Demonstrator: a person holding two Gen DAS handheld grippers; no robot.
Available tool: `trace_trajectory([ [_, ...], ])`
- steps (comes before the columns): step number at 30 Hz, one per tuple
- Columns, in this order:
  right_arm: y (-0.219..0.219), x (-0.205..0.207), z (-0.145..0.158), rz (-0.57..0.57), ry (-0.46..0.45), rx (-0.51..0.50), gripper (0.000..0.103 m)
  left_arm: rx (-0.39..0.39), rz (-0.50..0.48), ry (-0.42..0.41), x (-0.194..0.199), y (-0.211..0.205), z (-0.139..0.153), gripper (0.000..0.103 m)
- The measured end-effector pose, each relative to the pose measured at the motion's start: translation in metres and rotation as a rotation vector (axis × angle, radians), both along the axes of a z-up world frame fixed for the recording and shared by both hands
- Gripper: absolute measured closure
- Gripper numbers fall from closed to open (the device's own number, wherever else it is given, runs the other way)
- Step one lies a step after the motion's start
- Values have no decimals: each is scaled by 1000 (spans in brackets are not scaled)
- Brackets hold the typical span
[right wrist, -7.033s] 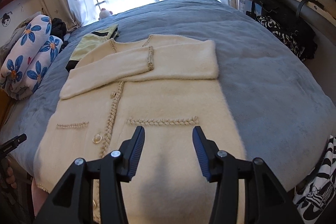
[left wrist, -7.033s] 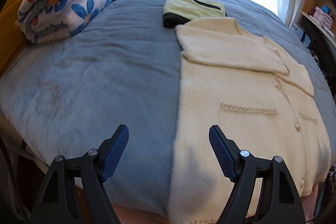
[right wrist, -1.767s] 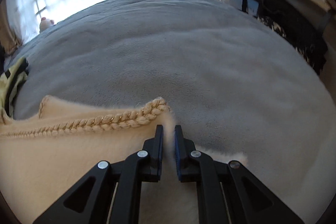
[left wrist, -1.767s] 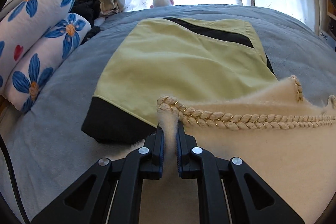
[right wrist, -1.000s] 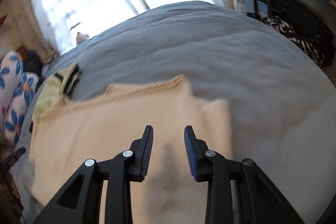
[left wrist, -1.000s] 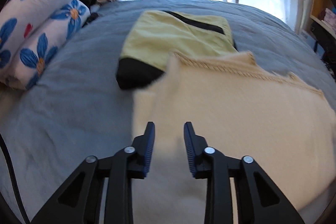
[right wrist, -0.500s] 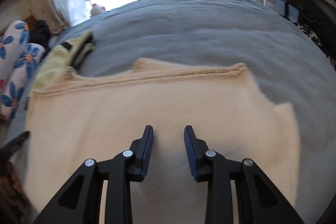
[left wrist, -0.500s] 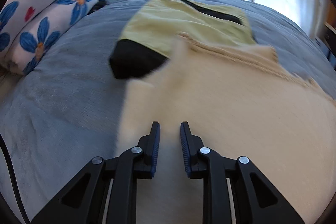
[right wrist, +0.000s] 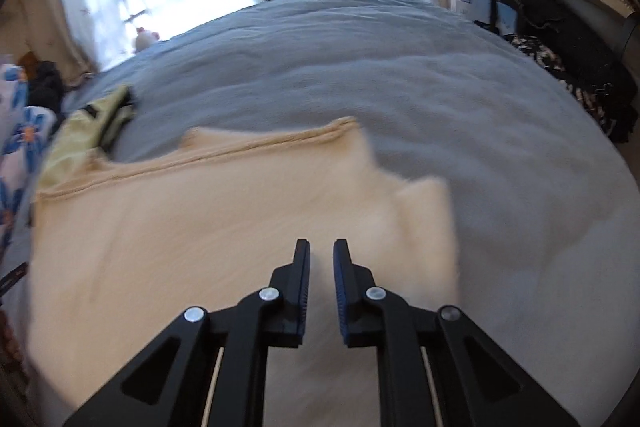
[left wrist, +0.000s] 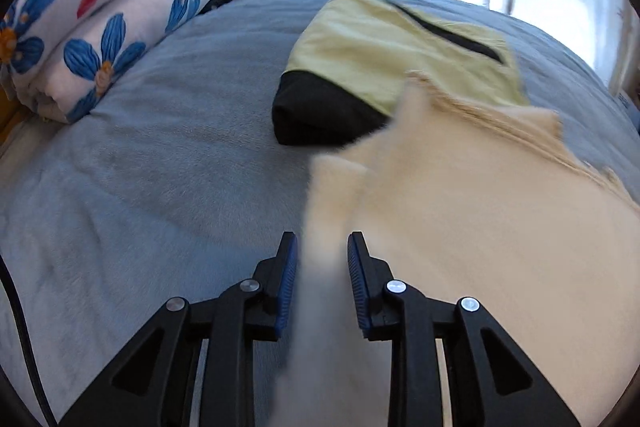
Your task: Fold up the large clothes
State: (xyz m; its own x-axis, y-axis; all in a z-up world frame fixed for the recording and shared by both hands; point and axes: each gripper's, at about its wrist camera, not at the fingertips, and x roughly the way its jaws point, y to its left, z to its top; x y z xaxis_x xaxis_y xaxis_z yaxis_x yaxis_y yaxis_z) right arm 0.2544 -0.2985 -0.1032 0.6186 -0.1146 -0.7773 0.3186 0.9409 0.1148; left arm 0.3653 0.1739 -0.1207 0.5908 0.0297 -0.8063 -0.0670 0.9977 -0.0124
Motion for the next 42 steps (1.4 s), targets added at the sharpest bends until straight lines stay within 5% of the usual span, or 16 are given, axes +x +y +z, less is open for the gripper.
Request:
trace_trajectory([
  [7, 59, -52, -11, 136, 45, 86, 91, -76, -105, 86, -72, -24, 3, 79],
  [12, 35, -77, -24, 28, 80, 28, 91, -6, -55, 81, -98, -16, -5, 79],
  [15, 12, -94, -24, -65, 85, 29, 91, -53, -26, 84, -108, -5, -5, 79],
  [19, 1, -109, -25, -113, 73, 90, 91, -38, -22, 83, -109, -7, -4, 79],
  [39, 26, -99, -35, -155, 189, -81, 88, 19, 5, 67, -117, -14, -6, 75],
  [42, 29, -99, -35, -154, 192, -109, 88, -16, 5, 69, -120, -14, -3, 61],
])
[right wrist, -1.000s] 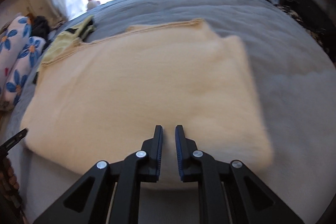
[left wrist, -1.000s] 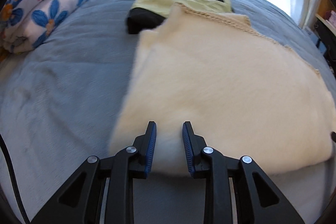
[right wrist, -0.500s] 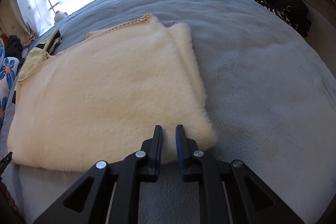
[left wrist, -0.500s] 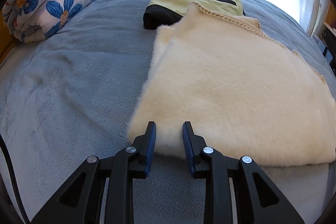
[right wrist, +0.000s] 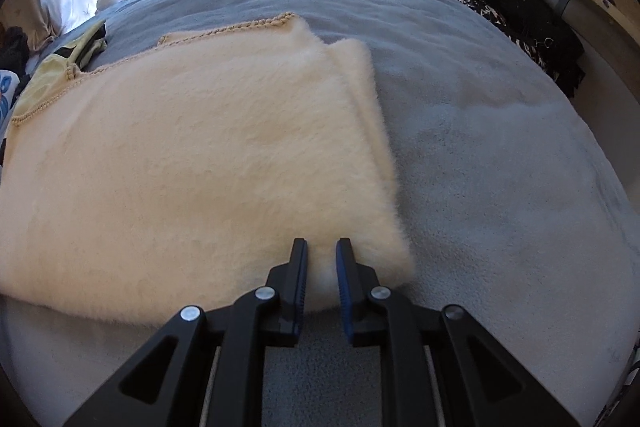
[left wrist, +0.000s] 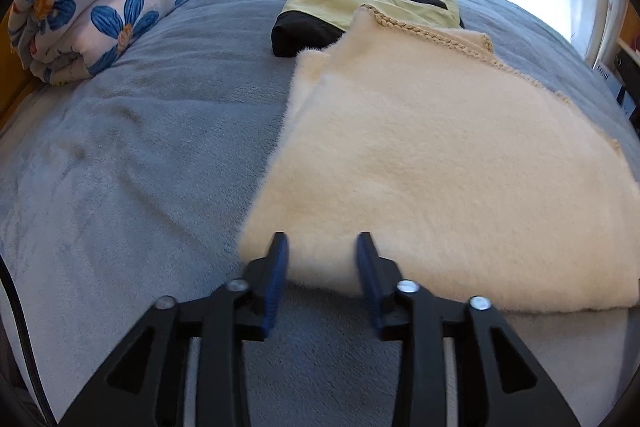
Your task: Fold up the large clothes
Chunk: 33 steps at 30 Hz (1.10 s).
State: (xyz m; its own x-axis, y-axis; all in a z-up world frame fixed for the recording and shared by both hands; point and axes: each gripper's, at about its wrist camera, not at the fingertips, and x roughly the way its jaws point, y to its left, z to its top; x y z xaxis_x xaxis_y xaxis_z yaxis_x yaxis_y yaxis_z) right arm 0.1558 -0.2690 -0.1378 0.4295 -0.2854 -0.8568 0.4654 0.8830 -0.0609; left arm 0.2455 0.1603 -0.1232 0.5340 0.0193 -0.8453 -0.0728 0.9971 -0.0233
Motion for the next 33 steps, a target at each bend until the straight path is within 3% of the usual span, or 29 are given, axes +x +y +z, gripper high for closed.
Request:
trace_trajectory([
  [2, -1, -2, 1, -21, -10, 15, 88, -64, -4, -18, -7, 2, 6, 39],
  [4, -2, -3, 3, -32, -10, 41, 85, -111, -10, -46, -15, 2, 12, 34],
  [8, 1, -10, 13, -26, 16, 108, 75, -133, -48, -53, -28, -4, 24, 33],
  [13, 23, -24, 18, 0, 48, 194, 74, -153, -114, -31, -46, -12, 34, 32],
  [25, 112, -40, 43, 174, 36, 188, 74, -197, -215, -7, -90, -18, 43, 32],
  [28, 131, -37, 53, 211, 4, 175, 74, -261, -223, 11, -94, -15, 38, 32],
  [33, 152, -31, 70, 248, -94, 159, 74, -442, -219, 60, -92, -6, 21, 32],
])
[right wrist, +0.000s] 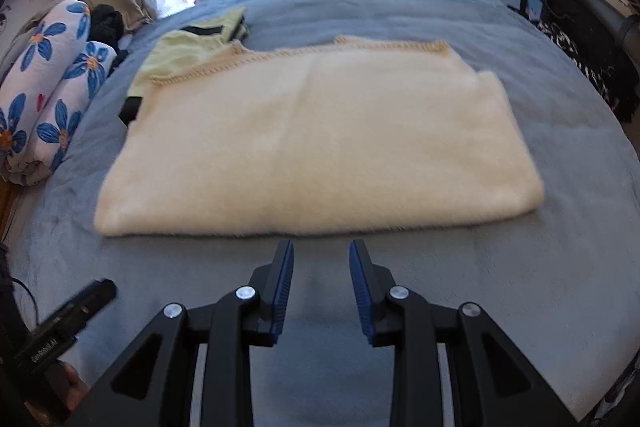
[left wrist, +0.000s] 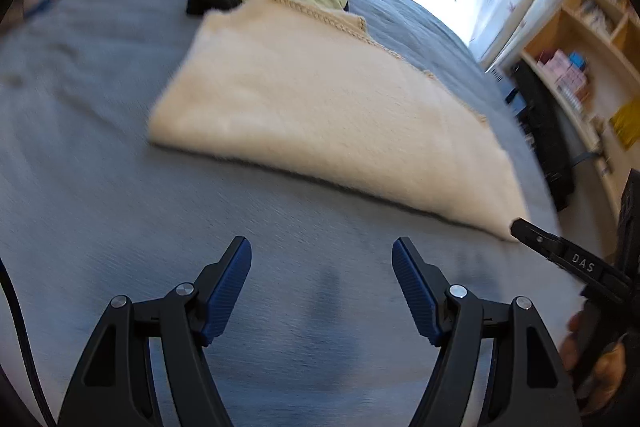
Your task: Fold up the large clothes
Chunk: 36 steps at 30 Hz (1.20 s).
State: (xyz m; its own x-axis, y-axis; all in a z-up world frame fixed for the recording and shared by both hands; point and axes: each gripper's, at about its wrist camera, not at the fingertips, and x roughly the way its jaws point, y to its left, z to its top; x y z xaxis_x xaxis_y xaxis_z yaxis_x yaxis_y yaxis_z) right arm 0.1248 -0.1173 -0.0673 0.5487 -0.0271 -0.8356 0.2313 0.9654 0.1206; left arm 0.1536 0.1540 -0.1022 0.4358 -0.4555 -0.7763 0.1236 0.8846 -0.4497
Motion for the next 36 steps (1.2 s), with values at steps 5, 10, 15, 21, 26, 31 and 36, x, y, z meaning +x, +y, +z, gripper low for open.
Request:
trace_trajectory([
  [5, 16, 10, 5, 33, -60, -2, 74, -99, 34, 65, 17, 5, -27, 31],
  [10, 24, 22, 0, 55, -60, 11, 74, -170, 83, 91, 31, 10, -50, 31],
  [15, 27, 36, -8, 73, -43, 11, 74, -204, 132, 70, 45, 12, -56, 28],
  [21, 26, 46, -14, 70, -44, 17, 74, -191, 191, 36, 73, 12, -55, 28],
  [26, 24, 52, -18, 72, -40, 18, 74, -169, 250, -17, 104, 18, -59, 29],
  [31, 19, 55, -15, 65, -43, -2, 74, -138, 325, -93, 124, 21, -52, 40],
  [36, 12, 62, -13, 67, -75, -62, 74, -98, 363, -189, 121, 20, -35, 84],
])
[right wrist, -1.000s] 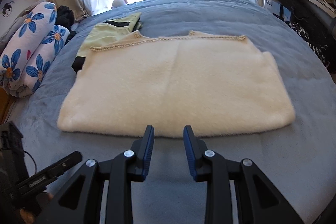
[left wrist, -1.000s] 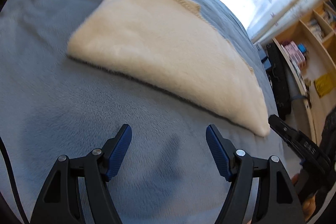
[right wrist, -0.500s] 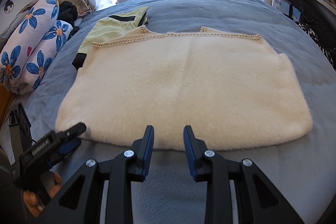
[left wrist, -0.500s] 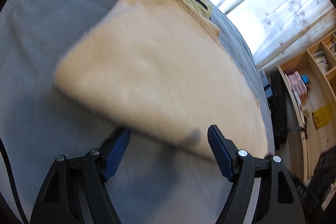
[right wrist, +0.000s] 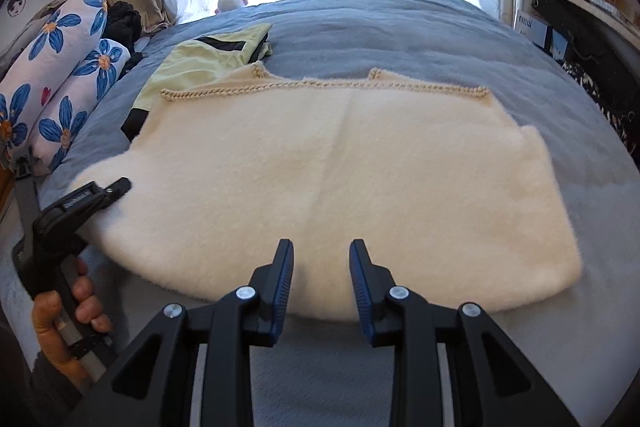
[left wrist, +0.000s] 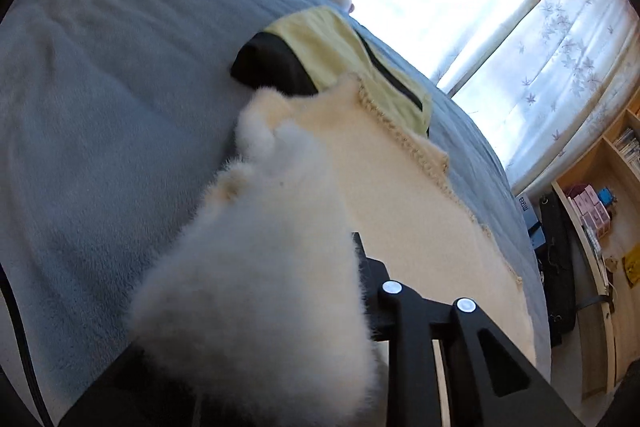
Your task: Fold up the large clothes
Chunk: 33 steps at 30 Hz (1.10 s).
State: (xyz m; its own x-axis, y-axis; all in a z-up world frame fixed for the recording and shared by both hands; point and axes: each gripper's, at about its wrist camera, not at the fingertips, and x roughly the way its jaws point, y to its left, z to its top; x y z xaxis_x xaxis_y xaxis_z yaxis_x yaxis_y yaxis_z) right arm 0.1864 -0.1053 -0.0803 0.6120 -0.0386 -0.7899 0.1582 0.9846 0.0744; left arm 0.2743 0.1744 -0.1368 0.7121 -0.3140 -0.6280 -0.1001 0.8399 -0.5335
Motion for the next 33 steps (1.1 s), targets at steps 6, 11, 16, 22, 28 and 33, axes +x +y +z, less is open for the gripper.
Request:
trace_trajectory([
  [6, -8, 35, -9, 31, -11, -31, 88, 179, -11, -139, -27, -29, 38, 86],
  [11, -1, 75, -33, 123, 37, -45, 89, 262, -29, -230, -42, -58, 75, 86],
  [16, -9, 79, -50, 174, 49, 4, 87, 371, -111, -328, -59, -107, 109, 86],
  [22, -62, 45, -34, 110, 71, 212, 88, 418, -263, -445, -69, -191, 150, 86],
  [28, -174, -54, 2, -258, -38, 189, 87, 387, -479, -469, -80, -303, 144, 86],
  [33, -237, -112, 2, -429, -35, 144, 87, 400, -687, -352, -89, -404, 67, 86],
])
